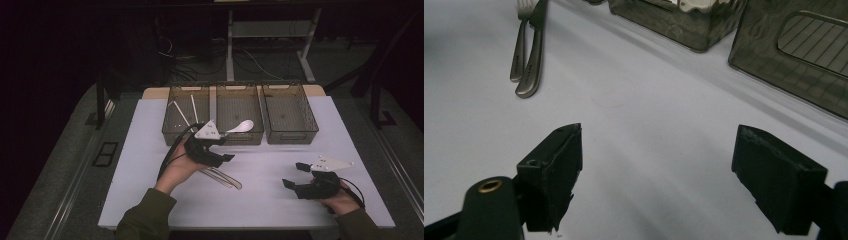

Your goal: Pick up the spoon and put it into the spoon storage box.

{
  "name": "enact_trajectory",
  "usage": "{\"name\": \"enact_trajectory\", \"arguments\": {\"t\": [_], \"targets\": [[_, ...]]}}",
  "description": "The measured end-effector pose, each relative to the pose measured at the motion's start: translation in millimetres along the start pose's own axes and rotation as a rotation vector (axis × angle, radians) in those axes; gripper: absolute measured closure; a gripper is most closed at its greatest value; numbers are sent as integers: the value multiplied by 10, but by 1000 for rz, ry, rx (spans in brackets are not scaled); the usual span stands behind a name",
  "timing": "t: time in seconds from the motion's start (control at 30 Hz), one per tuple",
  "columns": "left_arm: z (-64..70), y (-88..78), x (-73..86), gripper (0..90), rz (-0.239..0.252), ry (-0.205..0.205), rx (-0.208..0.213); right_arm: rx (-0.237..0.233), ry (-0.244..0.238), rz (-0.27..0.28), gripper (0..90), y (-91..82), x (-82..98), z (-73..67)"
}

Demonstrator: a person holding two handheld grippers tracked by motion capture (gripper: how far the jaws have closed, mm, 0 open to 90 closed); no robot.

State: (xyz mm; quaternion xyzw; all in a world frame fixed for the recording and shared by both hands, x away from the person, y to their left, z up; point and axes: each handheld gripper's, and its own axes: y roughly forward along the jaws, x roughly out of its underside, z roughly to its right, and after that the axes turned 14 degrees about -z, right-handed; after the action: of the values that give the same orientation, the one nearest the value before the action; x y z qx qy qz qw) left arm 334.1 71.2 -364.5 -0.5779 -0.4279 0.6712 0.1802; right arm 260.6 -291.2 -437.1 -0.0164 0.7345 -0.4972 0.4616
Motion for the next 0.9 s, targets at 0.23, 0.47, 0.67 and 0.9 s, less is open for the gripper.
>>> {"name": "enact_trajectory", "arguments": {"t": [0.23,0.47,0.67,0.9], "targets": [[84,66,290,644,-8,-16,5,-2,12,-5,204,4,1,-8],[143,267,482,838,-59,-10,66,1,14,-4,203,11,0,-4],[190,457,499,892,-137,11,75,1,15,-4,204,10,1,-2],[202,583,516,893,-160,14,70,0,15,-3,203,10,0,-2]]}}
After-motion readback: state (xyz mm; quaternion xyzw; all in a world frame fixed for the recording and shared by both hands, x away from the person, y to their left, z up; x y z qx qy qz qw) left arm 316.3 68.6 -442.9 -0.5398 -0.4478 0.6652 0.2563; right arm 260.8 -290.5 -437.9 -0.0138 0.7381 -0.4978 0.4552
